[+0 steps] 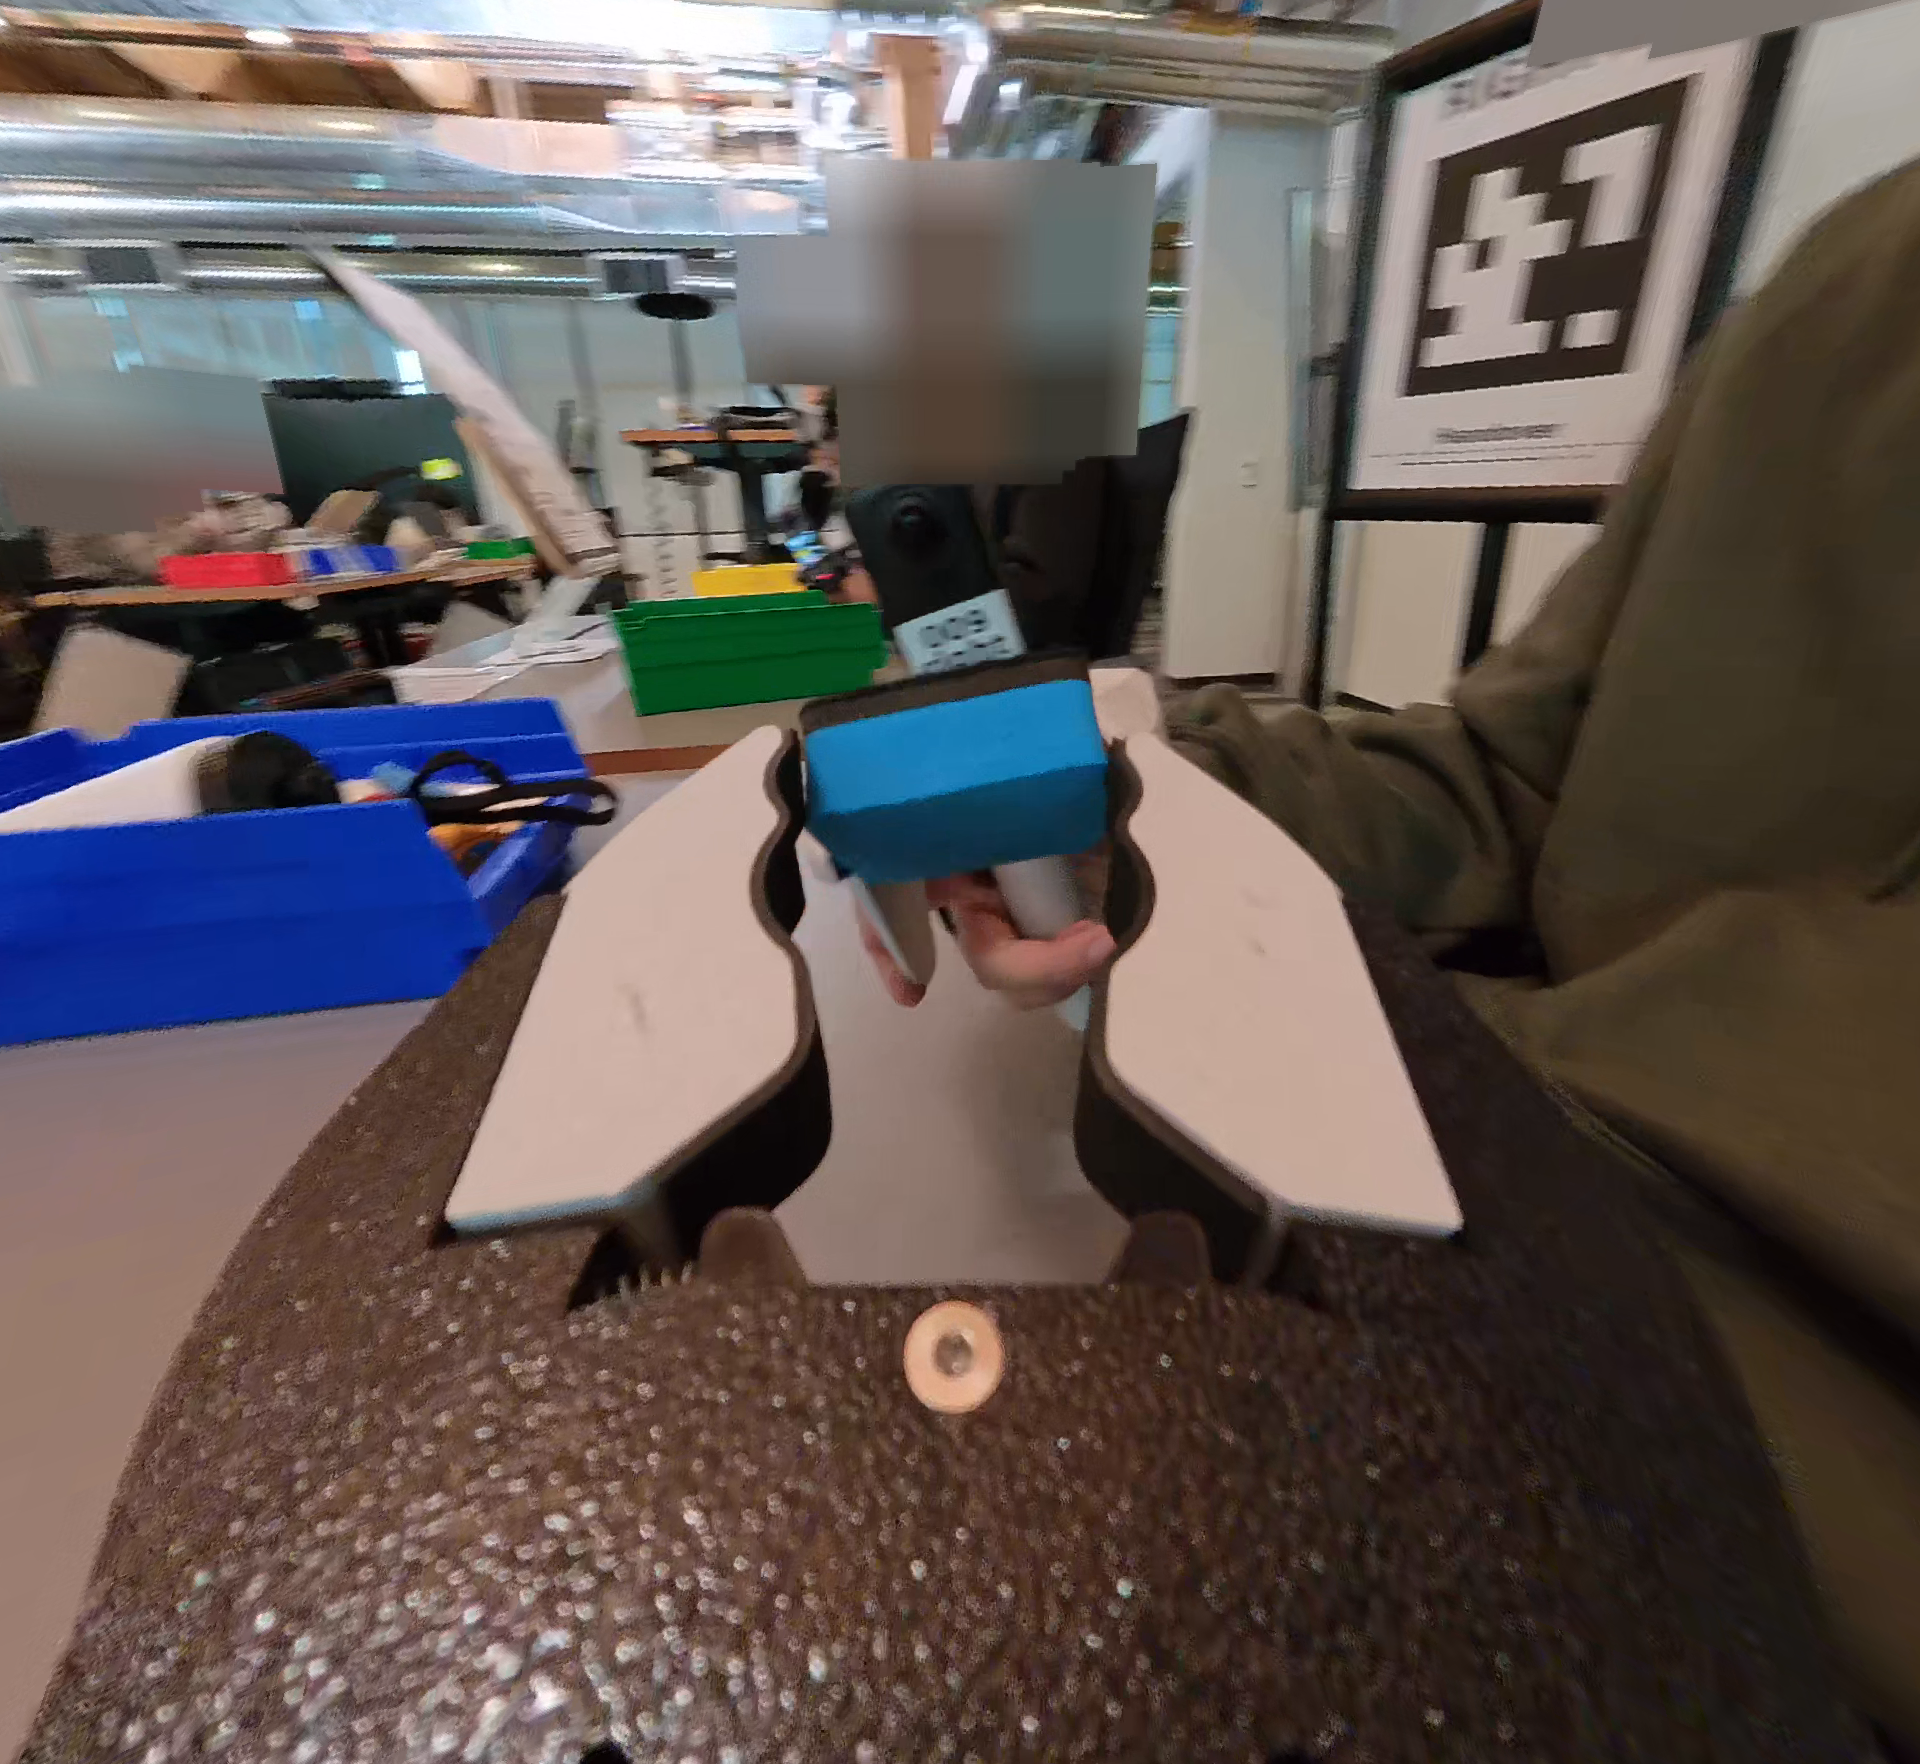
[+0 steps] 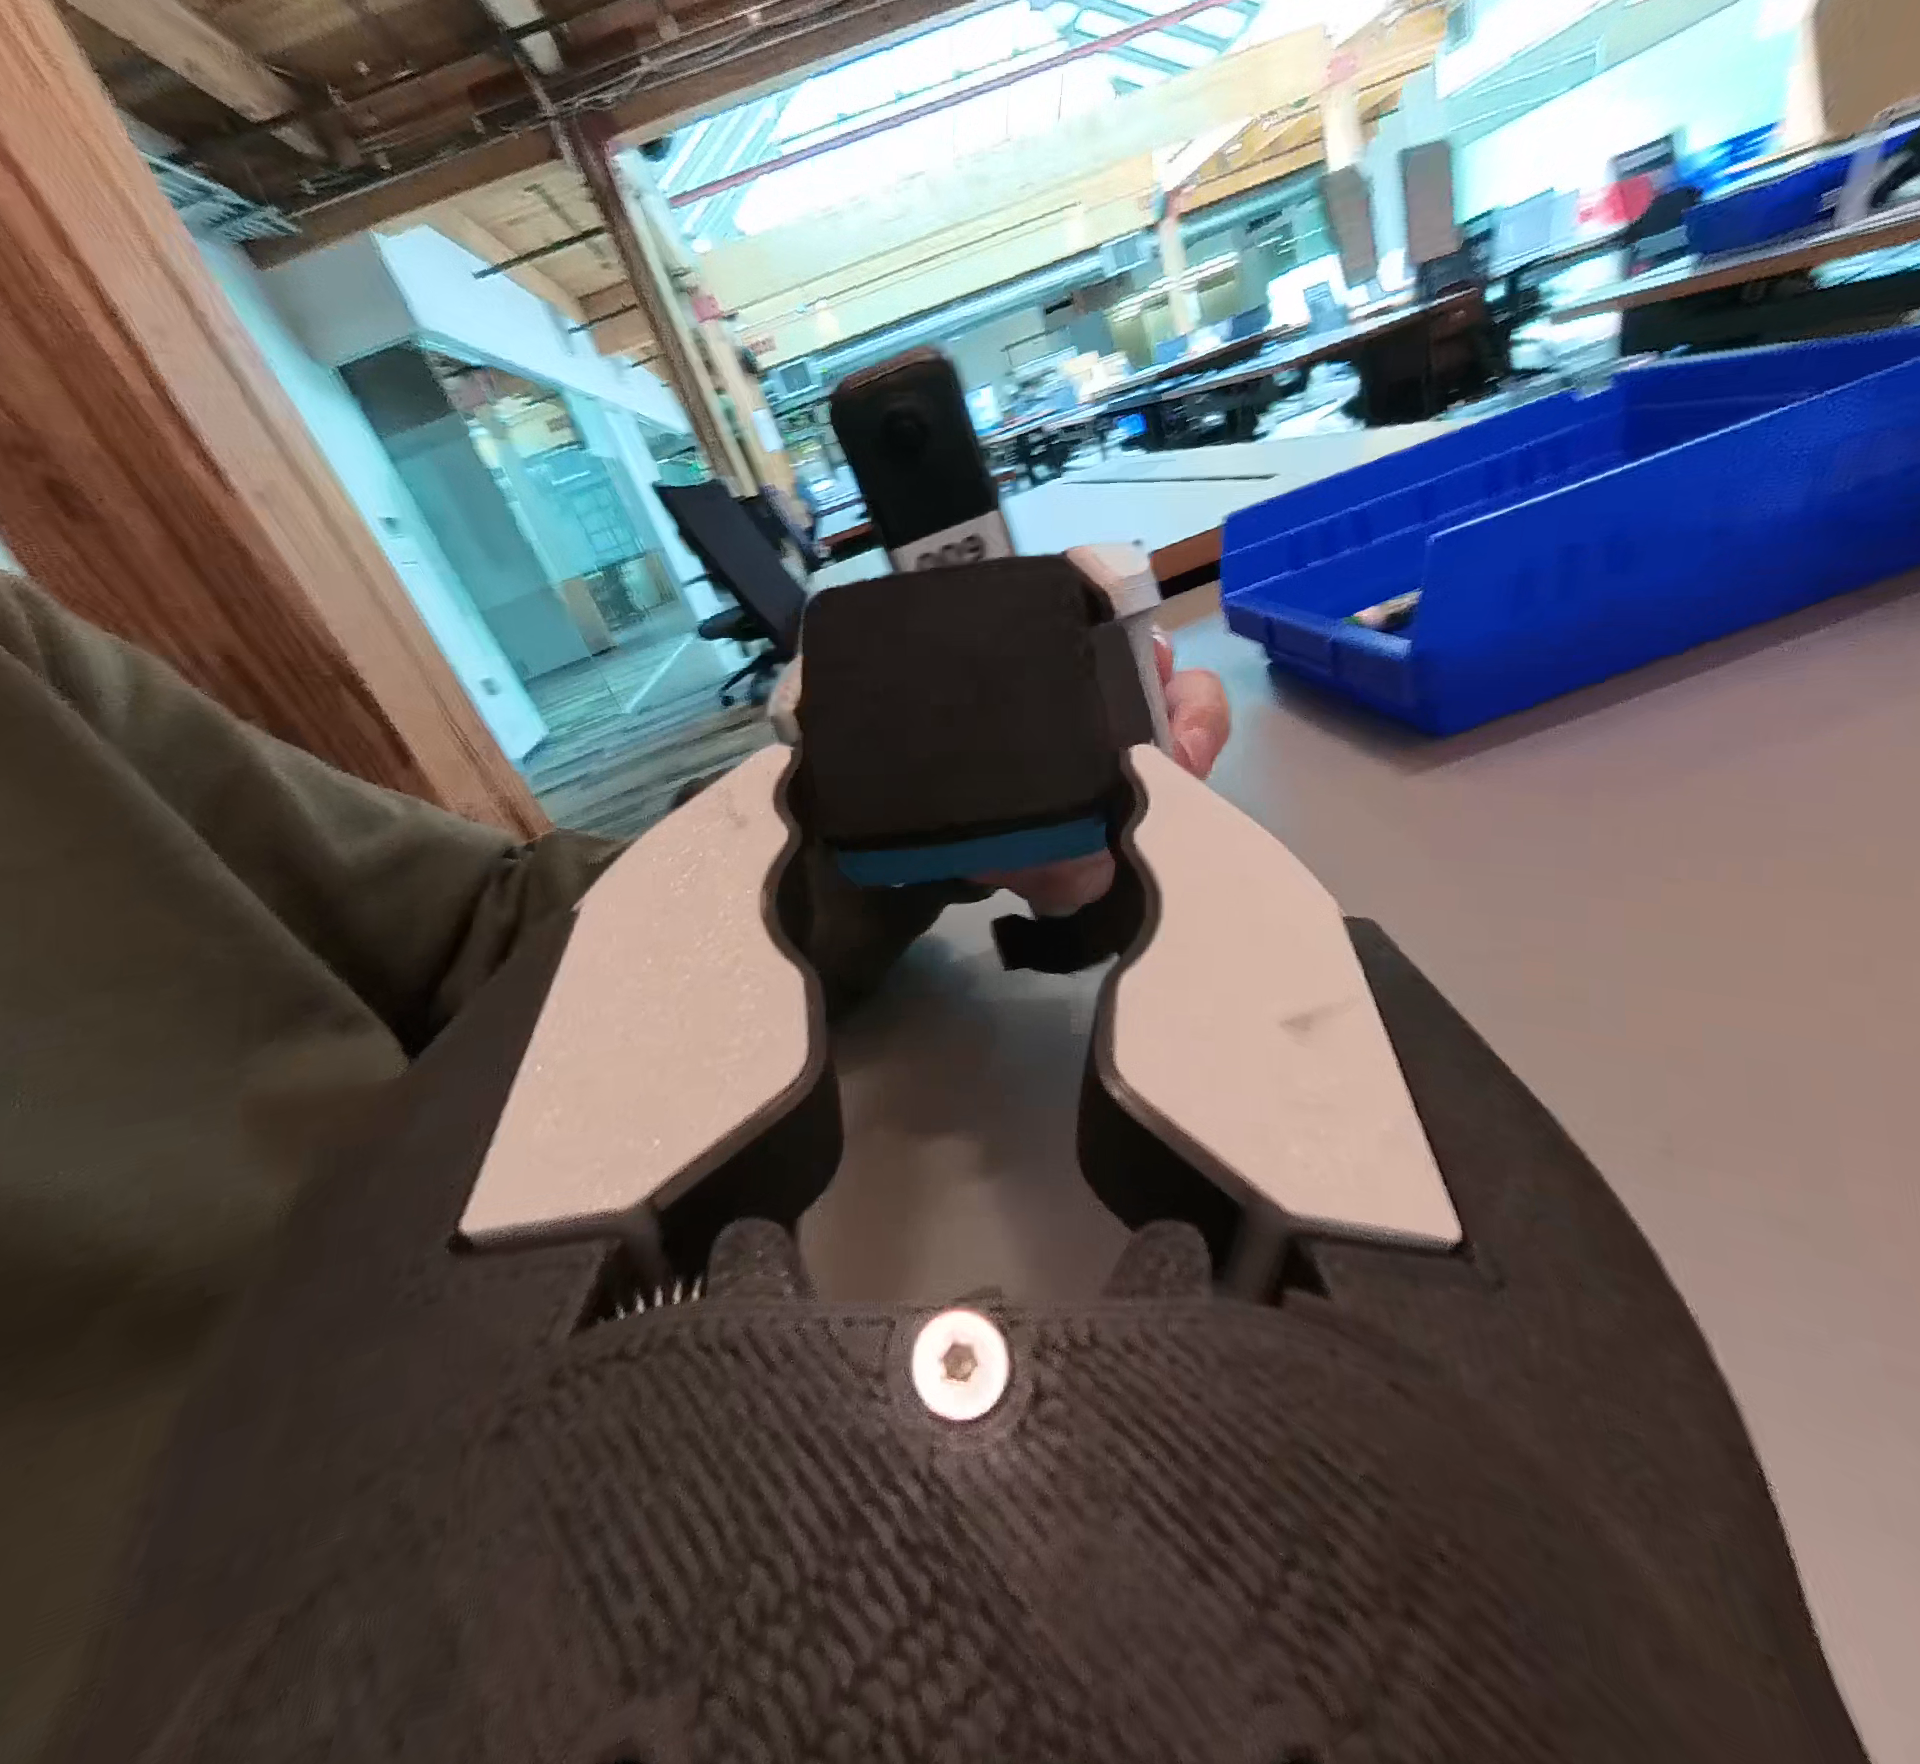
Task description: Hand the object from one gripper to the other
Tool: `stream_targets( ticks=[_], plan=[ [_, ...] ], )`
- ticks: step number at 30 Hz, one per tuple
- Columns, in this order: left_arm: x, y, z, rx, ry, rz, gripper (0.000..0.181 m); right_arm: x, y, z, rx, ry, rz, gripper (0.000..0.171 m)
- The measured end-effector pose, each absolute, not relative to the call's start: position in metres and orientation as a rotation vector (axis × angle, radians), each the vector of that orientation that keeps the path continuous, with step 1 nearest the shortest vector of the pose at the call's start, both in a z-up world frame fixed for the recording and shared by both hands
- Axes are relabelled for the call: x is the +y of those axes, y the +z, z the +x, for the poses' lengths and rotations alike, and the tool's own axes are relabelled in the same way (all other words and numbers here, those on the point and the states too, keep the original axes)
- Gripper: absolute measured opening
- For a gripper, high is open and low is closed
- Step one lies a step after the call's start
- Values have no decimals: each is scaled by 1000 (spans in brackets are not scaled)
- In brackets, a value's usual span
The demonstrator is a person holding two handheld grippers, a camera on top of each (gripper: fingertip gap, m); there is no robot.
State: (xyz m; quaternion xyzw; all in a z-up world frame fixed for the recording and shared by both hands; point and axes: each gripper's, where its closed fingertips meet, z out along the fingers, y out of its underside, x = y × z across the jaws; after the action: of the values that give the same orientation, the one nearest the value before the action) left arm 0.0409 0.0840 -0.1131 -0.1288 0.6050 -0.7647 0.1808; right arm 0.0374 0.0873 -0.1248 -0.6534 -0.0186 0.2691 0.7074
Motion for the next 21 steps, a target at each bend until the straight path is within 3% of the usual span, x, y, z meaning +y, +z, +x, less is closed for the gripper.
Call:
stream_targets(
  ticks=[6, 12, 21],
  plan=[
    [103, -128, 70, 1733, -1900, -623, 69, 54, -115, 141, 204, -20, -1480, 55],
    [121, -159, 85, 1862, -1646, -780, 58, -55, -106, 298, 620, -714, -1541, 55],
    [124, -178, 90, 1950, -1568, -825, 53, -48, -164, 448, 857, -745, -1801, 55]
  ],
)
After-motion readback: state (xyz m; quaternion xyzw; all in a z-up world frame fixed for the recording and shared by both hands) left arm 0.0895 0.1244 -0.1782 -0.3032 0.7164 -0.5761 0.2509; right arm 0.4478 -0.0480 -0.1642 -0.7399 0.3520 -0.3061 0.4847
